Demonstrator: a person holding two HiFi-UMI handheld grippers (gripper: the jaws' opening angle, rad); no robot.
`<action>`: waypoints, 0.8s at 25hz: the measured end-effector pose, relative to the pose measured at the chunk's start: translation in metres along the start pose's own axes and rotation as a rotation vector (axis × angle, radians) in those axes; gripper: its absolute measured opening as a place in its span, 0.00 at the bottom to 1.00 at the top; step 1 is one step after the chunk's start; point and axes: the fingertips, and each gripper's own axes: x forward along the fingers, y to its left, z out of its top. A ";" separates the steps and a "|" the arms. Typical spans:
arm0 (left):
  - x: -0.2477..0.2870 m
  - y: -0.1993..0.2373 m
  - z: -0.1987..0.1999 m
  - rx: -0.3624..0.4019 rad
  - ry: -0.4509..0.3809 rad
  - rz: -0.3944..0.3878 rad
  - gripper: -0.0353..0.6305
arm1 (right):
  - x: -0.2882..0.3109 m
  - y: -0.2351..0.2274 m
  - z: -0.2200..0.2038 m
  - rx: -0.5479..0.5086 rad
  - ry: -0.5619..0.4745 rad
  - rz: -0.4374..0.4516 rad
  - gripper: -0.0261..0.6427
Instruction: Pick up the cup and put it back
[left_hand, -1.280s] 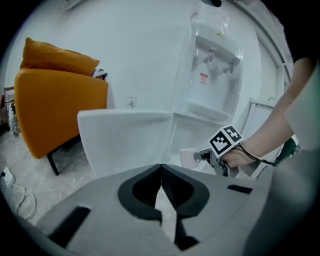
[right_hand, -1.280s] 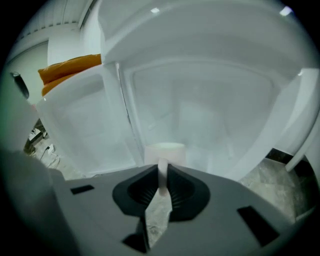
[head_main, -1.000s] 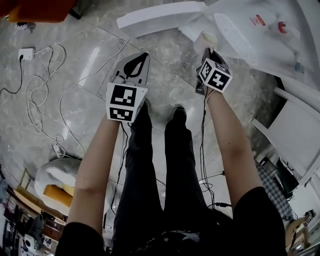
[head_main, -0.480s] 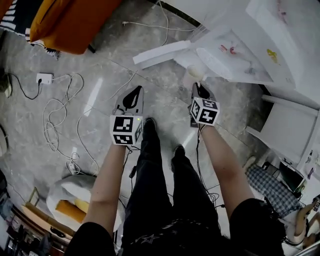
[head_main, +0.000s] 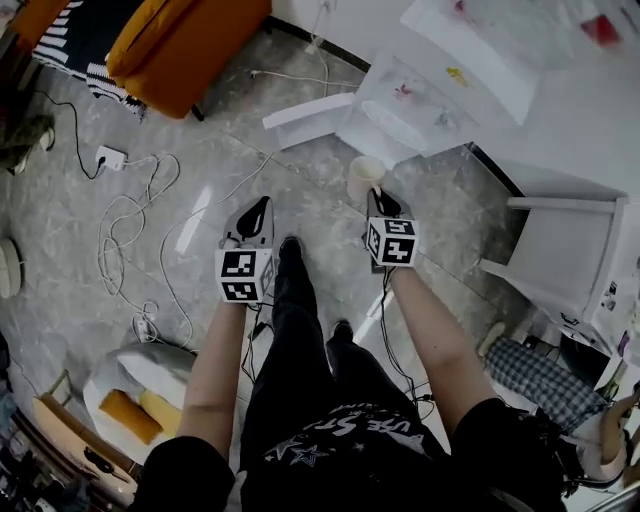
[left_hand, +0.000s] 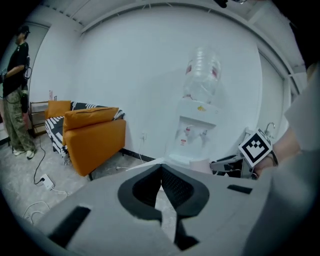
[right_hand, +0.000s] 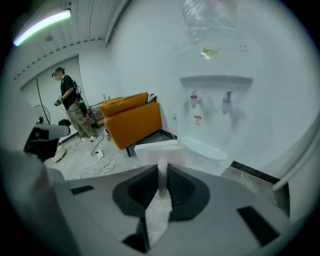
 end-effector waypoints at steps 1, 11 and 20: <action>-0.014 -0.014 0.003 0.005 -0.012 0.002 0.07 | -0.023 -0.002 0.002 0.007 -0.009 0.001 0.11; -0.164 -0.150 0.019 0.062 -0.093 0.052 0.06 | -0.223 -0.009 -0.011 -0.117 -0.091 0.107 0.11; -0.279 -0.206 -0.015 0.078 -0.103 0.137 0.07 | -0.316 0.017 -0.044 -0.206 -0.174 0.184 0.10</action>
